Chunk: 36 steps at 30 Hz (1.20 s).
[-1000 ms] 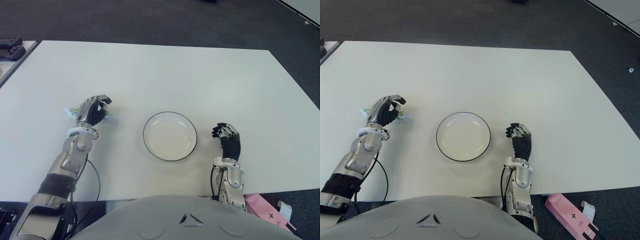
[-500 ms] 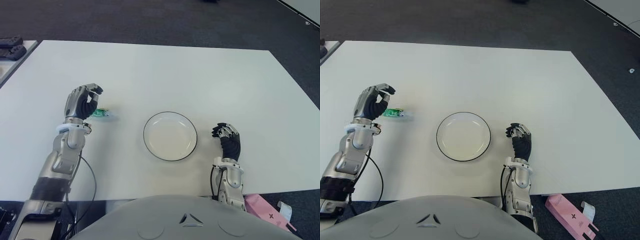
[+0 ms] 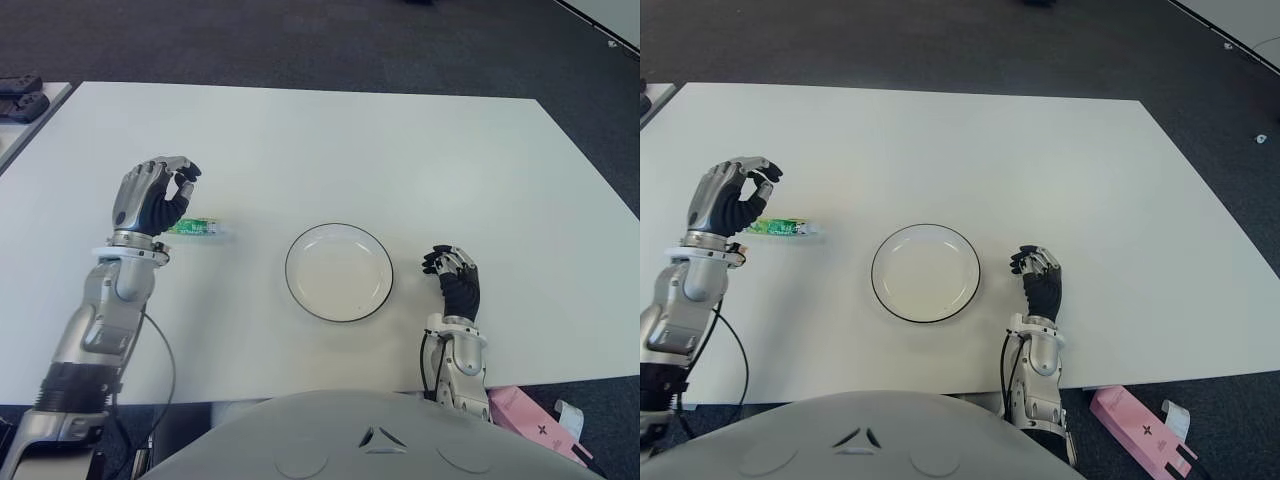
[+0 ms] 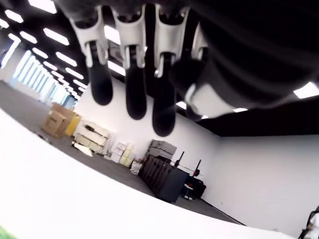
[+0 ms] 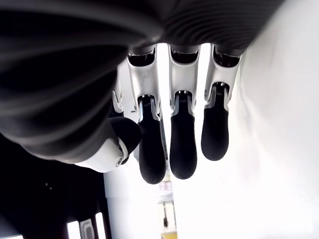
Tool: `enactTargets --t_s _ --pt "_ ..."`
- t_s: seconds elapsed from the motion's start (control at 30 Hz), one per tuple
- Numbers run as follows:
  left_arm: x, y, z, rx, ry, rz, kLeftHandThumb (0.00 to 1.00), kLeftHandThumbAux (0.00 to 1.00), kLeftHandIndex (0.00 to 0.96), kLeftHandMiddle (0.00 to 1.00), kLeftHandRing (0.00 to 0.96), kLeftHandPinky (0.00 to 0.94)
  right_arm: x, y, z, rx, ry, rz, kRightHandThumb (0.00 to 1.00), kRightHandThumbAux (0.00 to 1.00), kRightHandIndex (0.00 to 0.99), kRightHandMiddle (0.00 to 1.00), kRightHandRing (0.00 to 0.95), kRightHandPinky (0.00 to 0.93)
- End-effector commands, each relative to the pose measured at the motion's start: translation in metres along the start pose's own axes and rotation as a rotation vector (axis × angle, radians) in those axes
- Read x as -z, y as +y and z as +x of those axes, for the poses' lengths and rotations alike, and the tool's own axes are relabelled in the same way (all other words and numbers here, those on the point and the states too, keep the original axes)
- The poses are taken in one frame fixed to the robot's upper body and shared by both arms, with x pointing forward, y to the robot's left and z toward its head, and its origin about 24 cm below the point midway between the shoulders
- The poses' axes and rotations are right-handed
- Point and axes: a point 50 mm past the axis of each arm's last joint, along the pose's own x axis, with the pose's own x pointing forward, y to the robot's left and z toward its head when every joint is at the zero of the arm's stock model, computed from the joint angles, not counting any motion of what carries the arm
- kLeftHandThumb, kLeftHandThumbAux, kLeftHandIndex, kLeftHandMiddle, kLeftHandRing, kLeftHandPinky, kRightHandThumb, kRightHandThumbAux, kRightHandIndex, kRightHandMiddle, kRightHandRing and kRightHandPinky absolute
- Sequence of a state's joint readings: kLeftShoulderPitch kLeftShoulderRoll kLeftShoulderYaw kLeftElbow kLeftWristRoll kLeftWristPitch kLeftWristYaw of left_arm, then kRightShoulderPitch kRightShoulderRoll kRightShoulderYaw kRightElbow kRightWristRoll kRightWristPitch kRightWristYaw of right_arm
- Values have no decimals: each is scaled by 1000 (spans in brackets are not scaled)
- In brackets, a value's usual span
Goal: Put the toothpaste on the table into the plate.
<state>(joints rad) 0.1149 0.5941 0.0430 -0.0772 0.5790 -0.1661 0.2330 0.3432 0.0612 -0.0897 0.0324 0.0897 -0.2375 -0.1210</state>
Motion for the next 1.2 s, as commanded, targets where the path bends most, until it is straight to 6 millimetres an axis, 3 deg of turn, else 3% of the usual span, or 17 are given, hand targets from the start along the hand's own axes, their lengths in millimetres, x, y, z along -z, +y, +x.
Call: enactTargets --t_s 0.03,0.1,0.13,0.23,0.3,0.4,0.5,0.63,0.87,1.2 --pt "8 6 -4 118 -22 154 737 681 442 774 775 652 14 3 -7 19 86 30 706 723 431 566 546 535" --pt "10 8 -4 178 -23 212 734 679 442 697 678 541 14 3 -7 21 89 33 706 723 431 567 547 536" --pt "11 9 -3 208 -21 239 730 680 436 563 544 442 14 3 -7 21 90 35 706 723 431 568 548 537" --pt "11 12 -2 261 -22 285 726 681 430 421 401 336 15 3 -7 23 92 38 706 723 431 569 548 537" --pt "11 14 -2 305 -34 329 733 458 294 287 283 245 15 4 -7 27 94 41 706 723 431 569 548 537" --pt "10 16 -2 358 -66 389 682 314 127 160 158 150 15 4 -7 31 96 42 706 723 431 567 547 531" --pt "9 16 -4 394 -100 435 633 250 42 69 64 72 15 4 -7 33 96 40 706 723 431 566 546 529" --pt "13 12 -8 450 -154 504 588 203 11 18 16 18 15 4 -6 33 98 36 706 723 431 566 545 530" --pt "59 -26 -2 542 -182 577 524 170 0 1 0 1 15 3 -6 32 99 27 706 723 431 565 546 536" --pt "58 -36 -1 611 -295 561 477 136 0 0 0 0 14 2 -7 32 98 27 706 723 431 566 548 539"
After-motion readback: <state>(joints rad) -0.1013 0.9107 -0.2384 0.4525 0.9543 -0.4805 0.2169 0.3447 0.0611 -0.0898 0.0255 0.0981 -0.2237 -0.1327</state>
